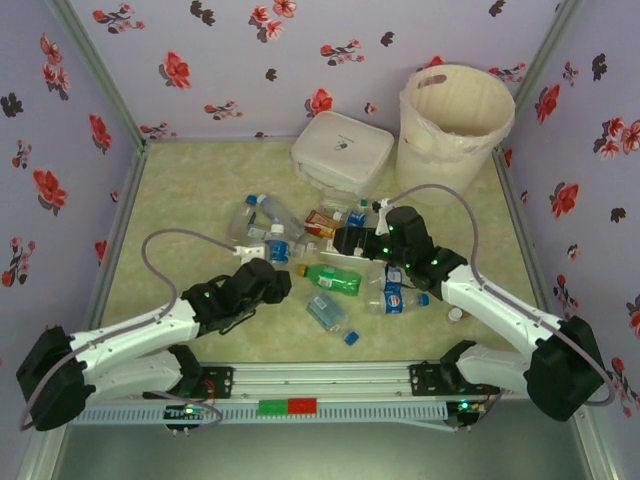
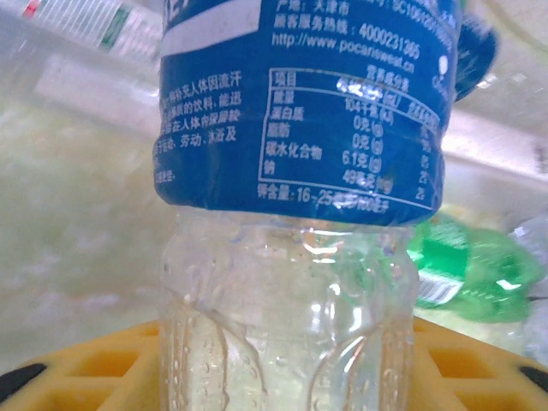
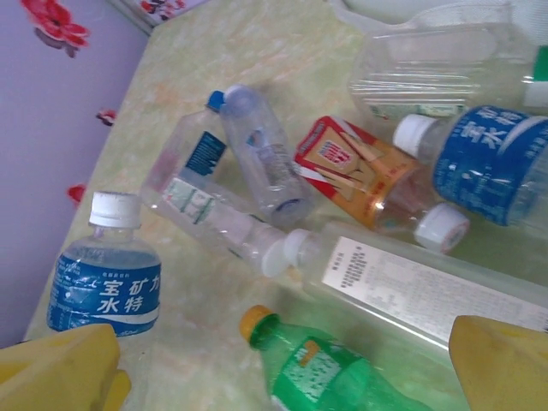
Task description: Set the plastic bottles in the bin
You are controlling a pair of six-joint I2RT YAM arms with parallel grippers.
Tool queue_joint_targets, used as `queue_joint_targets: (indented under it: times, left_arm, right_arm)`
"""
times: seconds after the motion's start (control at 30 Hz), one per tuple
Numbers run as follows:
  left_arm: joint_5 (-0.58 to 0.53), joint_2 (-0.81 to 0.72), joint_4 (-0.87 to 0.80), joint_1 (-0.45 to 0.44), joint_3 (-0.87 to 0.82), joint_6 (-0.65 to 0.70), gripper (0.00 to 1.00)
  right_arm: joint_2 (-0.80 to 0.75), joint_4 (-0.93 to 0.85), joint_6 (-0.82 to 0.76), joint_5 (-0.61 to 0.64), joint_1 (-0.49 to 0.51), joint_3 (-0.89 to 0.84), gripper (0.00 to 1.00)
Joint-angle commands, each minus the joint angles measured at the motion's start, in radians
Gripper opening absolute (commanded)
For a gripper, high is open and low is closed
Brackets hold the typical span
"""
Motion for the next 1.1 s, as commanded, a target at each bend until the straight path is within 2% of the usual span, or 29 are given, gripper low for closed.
queue_joint_targets:
  times: [0.0, 0.27, 0.53, 0.67, 0.77, 0.8, 0.87, 0.9, 0.93, 1.07]
  left_arm:
    - [0.021, 0.020, 0.196, 0.006, 0.030, 0.106, 0.40]
    - [0.181, 0.201, 0.492, 0.001, 0.096, 0.188, 0.41]
    - [0.237, 0.271, 0.573, -0.022, 0.144, 0.251, 0.42]
    - [0.252, 0.272, 0.574, -0.028, 0.139, 0.257, 0.44]
    - [0.253, 0.271, 0.570, -0.031, 0.132, 0.247, 0.46]
    - [0.253, 0.269, 0.570, -0.031, 0.129, 0.244, 0.50]
    - [0.252, 0.266, 0.568, -0.031, 0.125, 0.242, 0.66]
    - [0.253, 0.266, 0.564, -0.031, 0.126, 0.242, 0.80]
    - [0.253, 0.265, 0.555, -0.031, 0.129, 0.244, 0.87]
    - [0.246, 0.264, 0.506, -0.031, 0.139, 0.264, 0.99]
  right_arm:
    - [0.014, 0.088, 0.043, -0.074, 0.017, 0.052, 1.00]
    - [0.069, 0.206, 0.093, -0.121, 0.047, 0.067, 0.98]
    - [0.158, 0.239, 0.110, -0.112, 0.057, 0.062, 0.94]
    - [0.165, 0.257, 0.115, -0.108, 0.057, 0.053, 0.82]
    - [0.164, 0.257, 0.115, -0.107, 0.057, 0.054, 0.66]
    - [0.163, 0.258, 0.113, -0.104, 0.057, 0.053, 0.60]
    - [0.161, 0.256, 0.106, -0.097, 0.055, 0.056, 0.54]
    - [0.159, 0.245, 0.095, -0.089, 0.055, 0.060, 0.53]
    - [0.157, 0.221, 0.079, -0.073, 0.054, 0.071, 0.52]
    - [0.158, 0.109, 0.026, -0.017, 0.031, 0.128, 0.49]
